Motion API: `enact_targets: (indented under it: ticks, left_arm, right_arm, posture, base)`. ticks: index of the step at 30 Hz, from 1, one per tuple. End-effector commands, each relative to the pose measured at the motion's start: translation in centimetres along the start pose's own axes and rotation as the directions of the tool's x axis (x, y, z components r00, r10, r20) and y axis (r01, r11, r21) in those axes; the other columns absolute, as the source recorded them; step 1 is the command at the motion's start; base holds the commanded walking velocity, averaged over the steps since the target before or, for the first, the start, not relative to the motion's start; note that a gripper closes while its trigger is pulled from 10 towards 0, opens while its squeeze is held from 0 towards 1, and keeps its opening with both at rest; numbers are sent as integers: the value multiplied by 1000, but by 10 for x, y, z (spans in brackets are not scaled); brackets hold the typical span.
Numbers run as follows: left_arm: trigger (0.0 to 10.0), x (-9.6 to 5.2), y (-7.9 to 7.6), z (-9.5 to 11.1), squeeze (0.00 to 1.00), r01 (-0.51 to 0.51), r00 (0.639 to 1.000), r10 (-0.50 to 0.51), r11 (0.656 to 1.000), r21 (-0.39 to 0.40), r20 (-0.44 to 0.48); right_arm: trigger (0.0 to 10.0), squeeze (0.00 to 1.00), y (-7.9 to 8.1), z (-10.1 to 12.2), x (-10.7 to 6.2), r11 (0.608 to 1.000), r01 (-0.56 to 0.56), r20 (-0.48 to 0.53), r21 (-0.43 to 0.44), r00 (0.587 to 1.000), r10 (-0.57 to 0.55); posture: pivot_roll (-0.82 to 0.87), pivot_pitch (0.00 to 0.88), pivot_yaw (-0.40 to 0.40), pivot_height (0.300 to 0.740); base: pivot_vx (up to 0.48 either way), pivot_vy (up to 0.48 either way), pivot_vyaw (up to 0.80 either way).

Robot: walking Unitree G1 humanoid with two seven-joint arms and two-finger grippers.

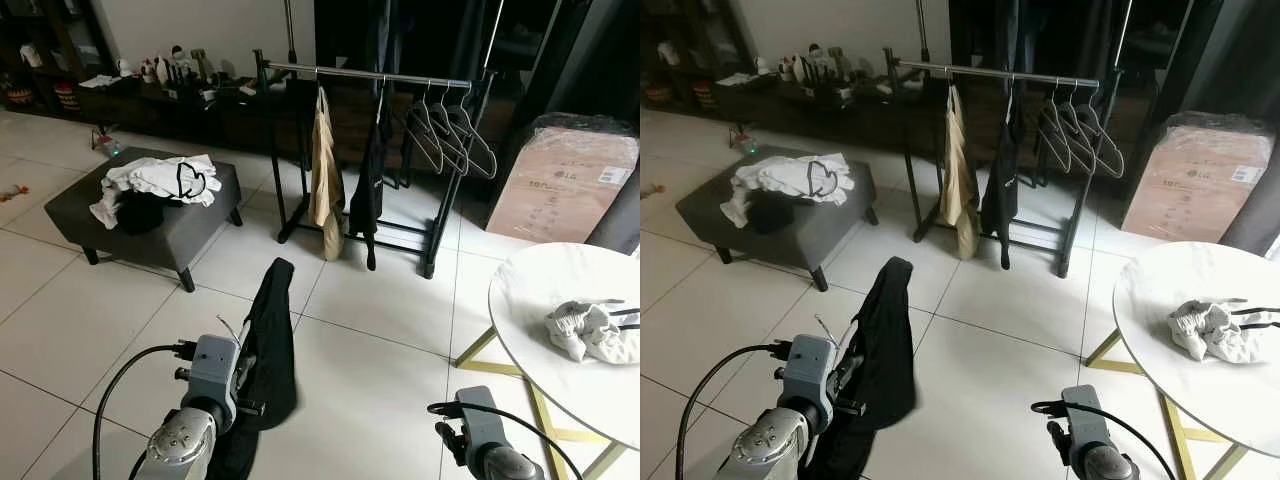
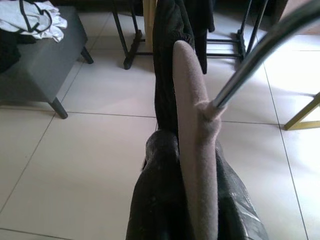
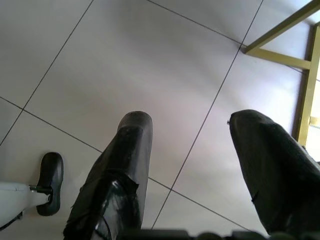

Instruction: Hang hanger

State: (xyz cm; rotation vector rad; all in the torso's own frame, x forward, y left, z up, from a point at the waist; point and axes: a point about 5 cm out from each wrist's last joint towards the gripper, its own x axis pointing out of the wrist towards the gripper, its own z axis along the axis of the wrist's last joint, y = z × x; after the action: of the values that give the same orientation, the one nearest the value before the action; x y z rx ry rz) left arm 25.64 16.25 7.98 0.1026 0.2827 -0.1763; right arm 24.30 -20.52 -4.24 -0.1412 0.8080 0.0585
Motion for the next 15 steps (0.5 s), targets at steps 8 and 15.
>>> enact_targets:
  ticks: [8, 15]
  left_arm:
    - [10000, -1, 0, 5, 0, 4, 1000, -4, 1000, 5, 16]
    - [10000, -1, 0, 5, 0, 4, 1000, -4, 1000, 5, 16]
  right_arm:
    - [10000, 0, -1, 2, 0, 1000, 5, 9, 9, 1000, -5]
    - [10000, 0, -1, 2, 0, 1000, 5, 9, 9, 1000, -5]
  posture:
    - [-34, 30, 5, 740]
    - [-34, 30, 5, 740]
  base:
    - [0, 0, 0]
    - [0, 0, 0]
